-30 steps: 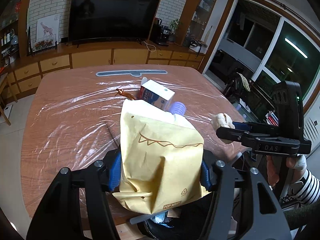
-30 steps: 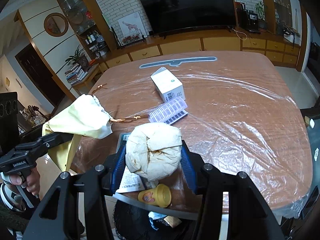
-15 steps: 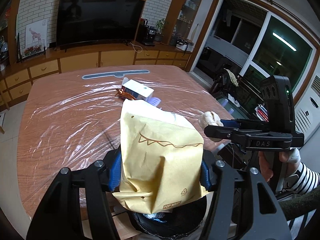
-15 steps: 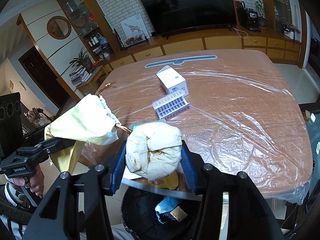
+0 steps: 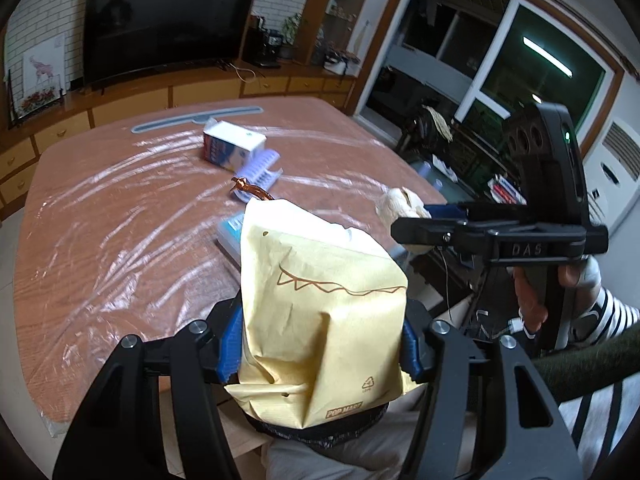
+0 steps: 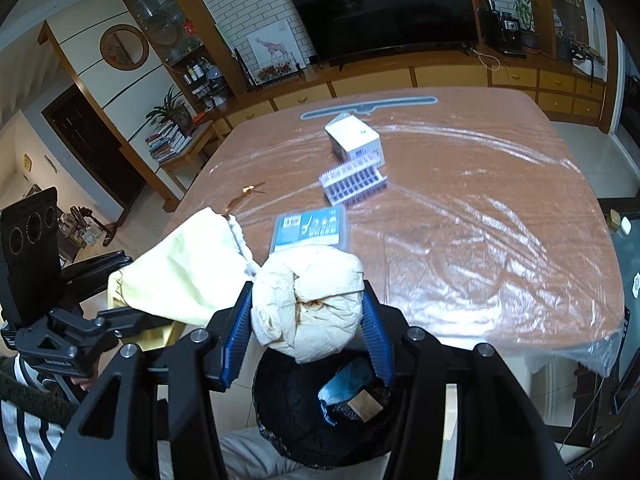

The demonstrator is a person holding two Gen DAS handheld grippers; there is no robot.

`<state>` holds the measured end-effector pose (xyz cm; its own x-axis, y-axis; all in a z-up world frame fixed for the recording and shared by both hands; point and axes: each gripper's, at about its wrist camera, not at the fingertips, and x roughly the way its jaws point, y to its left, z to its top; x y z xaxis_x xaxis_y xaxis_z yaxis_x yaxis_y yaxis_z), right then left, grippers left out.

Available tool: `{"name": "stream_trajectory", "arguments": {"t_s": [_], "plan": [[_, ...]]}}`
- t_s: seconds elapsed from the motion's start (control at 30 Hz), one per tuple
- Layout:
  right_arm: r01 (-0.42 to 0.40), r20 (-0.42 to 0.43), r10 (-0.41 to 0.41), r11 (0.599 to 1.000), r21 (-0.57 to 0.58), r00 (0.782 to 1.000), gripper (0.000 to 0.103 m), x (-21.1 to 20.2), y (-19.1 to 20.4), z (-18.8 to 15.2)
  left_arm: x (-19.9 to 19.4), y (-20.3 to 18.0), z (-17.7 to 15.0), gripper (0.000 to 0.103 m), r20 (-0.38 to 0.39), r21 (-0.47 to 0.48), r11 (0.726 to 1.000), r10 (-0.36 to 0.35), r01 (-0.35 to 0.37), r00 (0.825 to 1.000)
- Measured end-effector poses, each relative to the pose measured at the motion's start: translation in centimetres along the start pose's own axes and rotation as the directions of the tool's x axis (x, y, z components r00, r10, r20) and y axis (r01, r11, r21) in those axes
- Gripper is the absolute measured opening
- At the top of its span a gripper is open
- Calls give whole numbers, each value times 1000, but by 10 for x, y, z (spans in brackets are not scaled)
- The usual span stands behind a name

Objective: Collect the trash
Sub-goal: 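Lift the yellow bag with the left tool while the right tool carries the paper ball toward the bin, then lower the yellow bag with the left tool while the right tool lowers the paper ball over the bin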

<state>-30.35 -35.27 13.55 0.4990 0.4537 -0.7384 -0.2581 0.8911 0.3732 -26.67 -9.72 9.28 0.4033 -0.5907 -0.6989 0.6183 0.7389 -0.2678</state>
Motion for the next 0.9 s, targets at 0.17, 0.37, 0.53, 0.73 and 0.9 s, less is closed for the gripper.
{"name": "stream_trajectory", "arguments": {"t_s": [0.17, 0.37, 0.53, 0.73, 0.9], "plan": [[-12, -34, 12, 1000, 2, 999, 50, 0, 2, -18, 2, -9, -12, 61, -41, 27, 999, -20, 21, 999], [-17, -75, 16, 1000, -10, 997, 50, 2, 9, -37, 6, -21, -27, 61, -97, 86, 994, -65, 74, 993], [-16, -100, 15, 1000, -10, 995, 50, 4, 12, -52, 13, -31, -41, 61, -149, 109, 988, -91, 108, 985], [-15, -136, 16, 1000, 5, 991, 50, 9, 11, -69, 25, -35, -58, 61, -214, 106, 987, -97, 122, 972], [-6, -176, 9, 1000, 19, 984, 50, 19, 7, -82, 37, -35, -73, 61, -260, 98, 987, -95, 125, 961]]}}
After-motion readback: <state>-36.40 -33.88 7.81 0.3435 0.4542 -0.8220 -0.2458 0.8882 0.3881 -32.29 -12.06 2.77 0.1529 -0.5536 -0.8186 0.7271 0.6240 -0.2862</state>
